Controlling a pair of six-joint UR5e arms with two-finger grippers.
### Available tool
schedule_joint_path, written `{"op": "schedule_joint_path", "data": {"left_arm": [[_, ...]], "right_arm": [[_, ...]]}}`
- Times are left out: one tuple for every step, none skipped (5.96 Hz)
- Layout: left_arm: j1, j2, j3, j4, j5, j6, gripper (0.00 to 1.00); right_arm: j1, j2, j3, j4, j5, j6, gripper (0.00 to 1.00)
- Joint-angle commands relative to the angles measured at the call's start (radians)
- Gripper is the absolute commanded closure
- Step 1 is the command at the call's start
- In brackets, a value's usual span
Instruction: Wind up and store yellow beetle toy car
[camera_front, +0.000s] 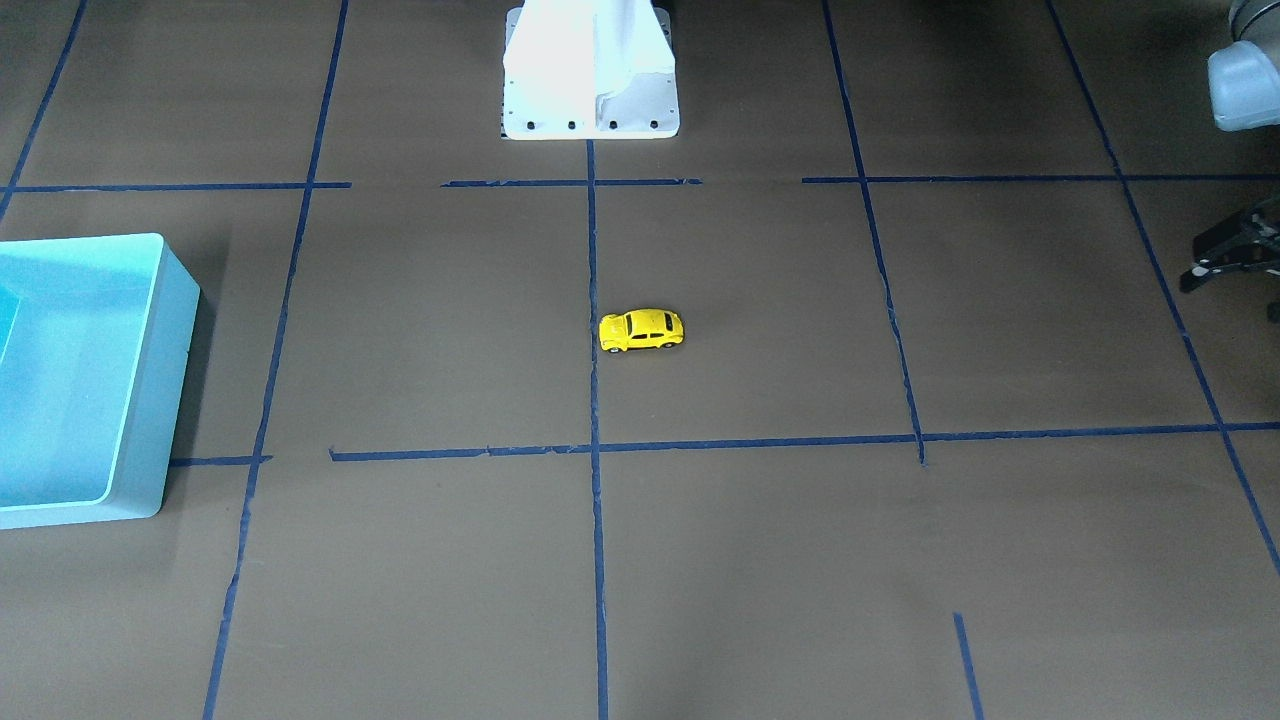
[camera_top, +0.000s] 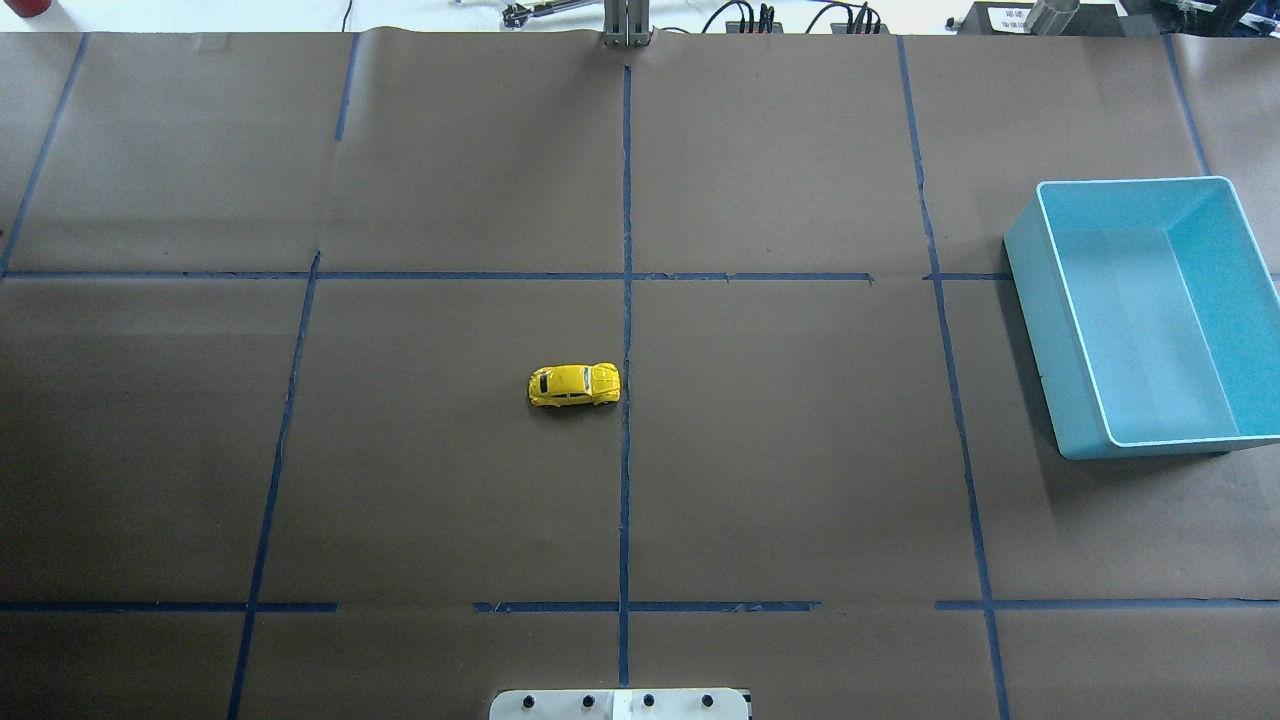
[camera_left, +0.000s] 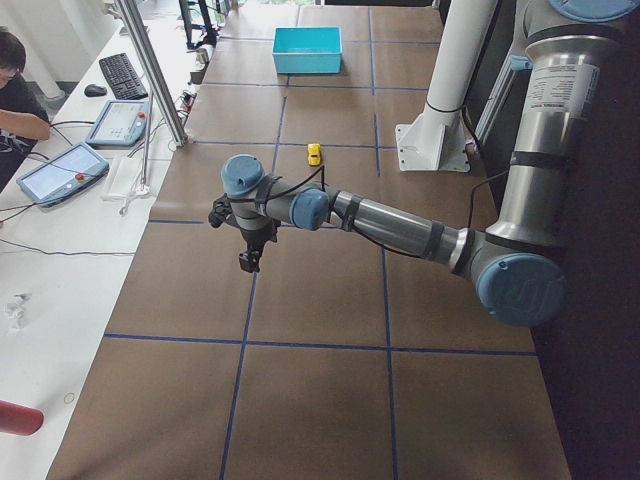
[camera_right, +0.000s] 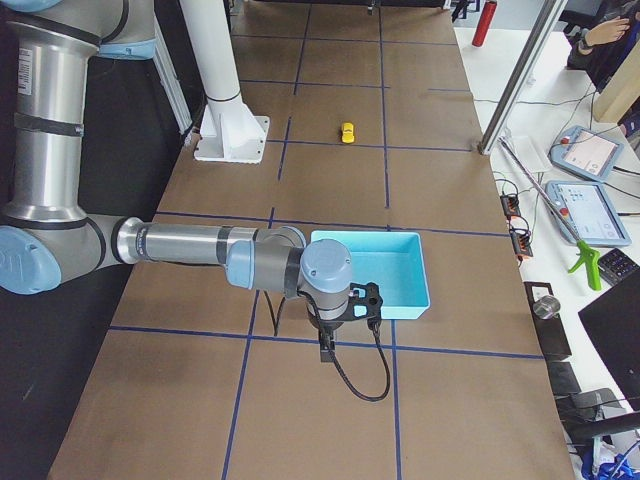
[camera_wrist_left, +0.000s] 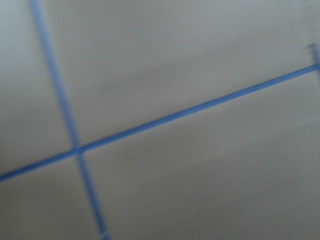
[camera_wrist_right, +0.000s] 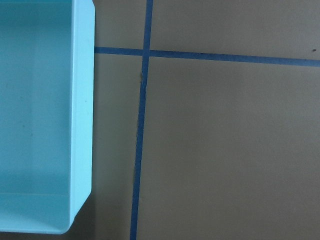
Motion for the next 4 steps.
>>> {"op": "schedule_joint_path", "data": {"left_arm": [[0.185, -0.143, -0.002, 0.009, 0.043, -0.03, 0.0], [0.262, -0.204, 0.001, 0.008, 0.145, -0.029, 0.0], [0.325, -0.238, -0.002, 0.006, 0.231, -0.027, 0.0], [0.432, -0.278, -0.001, -0.005, 0.314, -0.024, 0.0]], "right_arm": [[0.0, 0.0, 0.001, 0.0, 0.0, 0.0, 0.0], [0.0, 0.0, 0.001, 0.0, 0.003, 0.0, 0.0], [0.0, 0.0, 0.003, 0.0, 0.003, 0.0, 0.0], [0.0, 0.0, 0.001, 0.0, 0.0, 0.002, 0.0]]}}
